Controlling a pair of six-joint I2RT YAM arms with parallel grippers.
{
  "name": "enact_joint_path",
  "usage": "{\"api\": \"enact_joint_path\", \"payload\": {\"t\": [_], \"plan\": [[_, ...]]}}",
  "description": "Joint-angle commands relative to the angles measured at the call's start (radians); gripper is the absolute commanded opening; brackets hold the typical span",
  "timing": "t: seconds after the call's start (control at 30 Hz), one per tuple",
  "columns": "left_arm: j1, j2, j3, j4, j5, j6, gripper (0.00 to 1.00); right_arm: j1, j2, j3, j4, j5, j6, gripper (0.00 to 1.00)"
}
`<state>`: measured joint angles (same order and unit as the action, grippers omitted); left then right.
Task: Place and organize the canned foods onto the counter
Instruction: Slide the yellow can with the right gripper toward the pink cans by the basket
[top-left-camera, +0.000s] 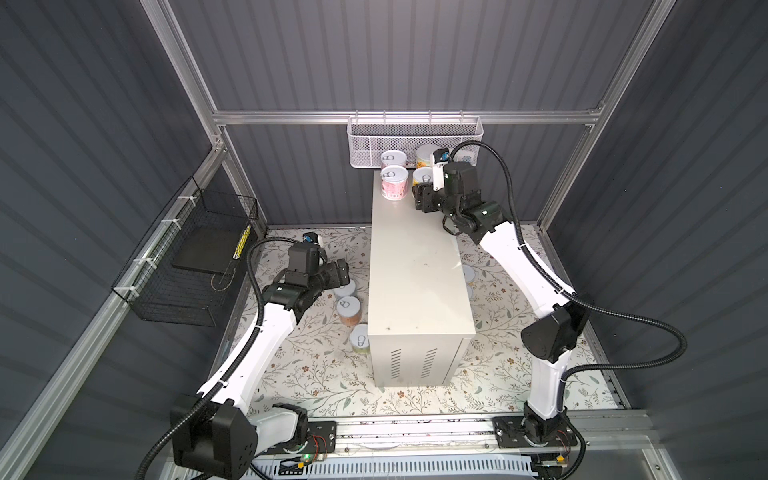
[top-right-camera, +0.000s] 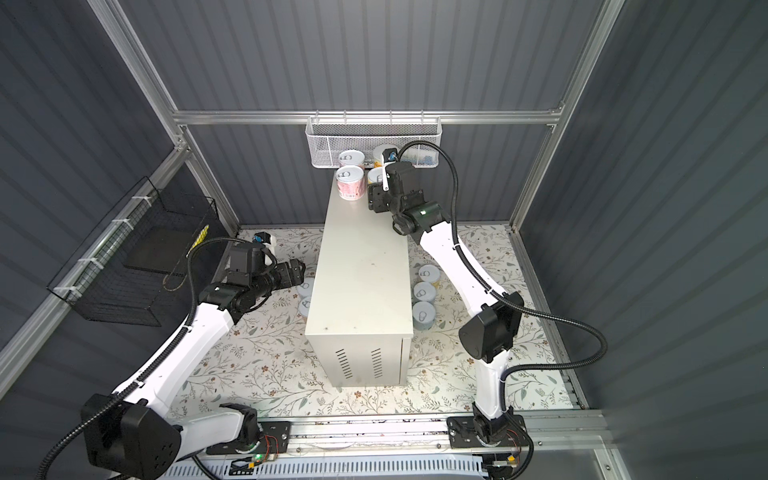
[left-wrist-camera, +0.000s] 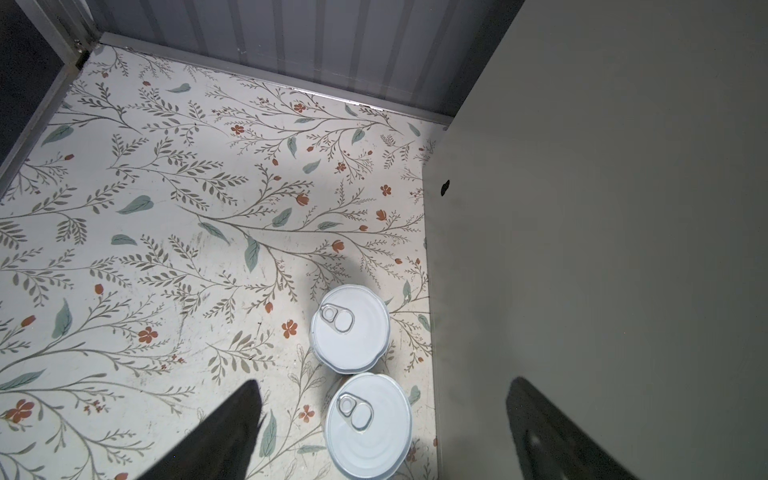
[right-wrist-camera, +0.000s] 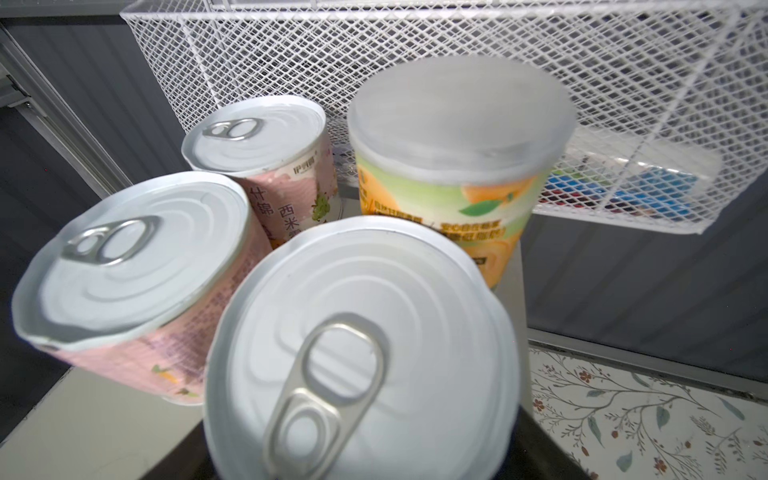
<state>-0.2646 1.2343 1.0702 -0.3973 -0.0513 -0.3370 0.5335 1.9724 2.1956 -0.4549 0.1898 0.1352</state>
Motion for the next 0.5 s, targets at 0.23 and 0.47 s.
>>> {"api": "enact_joint_path", "payload": {"t": [0.23, 0.47], "plan": [[0.008, 0.015, 0.007, 0.017, 0.009, 0.001, 0.93, -0.011, -0.001, 0.025, -0.003, 0.009, 0.011, 0.83], [0.008, 0.012, 0.009, 0.016, 0.012, 0.0, 0.94, -0.008, -0.02, 0.024, -0.021, -0.006, 0.011, 0.99]]}}
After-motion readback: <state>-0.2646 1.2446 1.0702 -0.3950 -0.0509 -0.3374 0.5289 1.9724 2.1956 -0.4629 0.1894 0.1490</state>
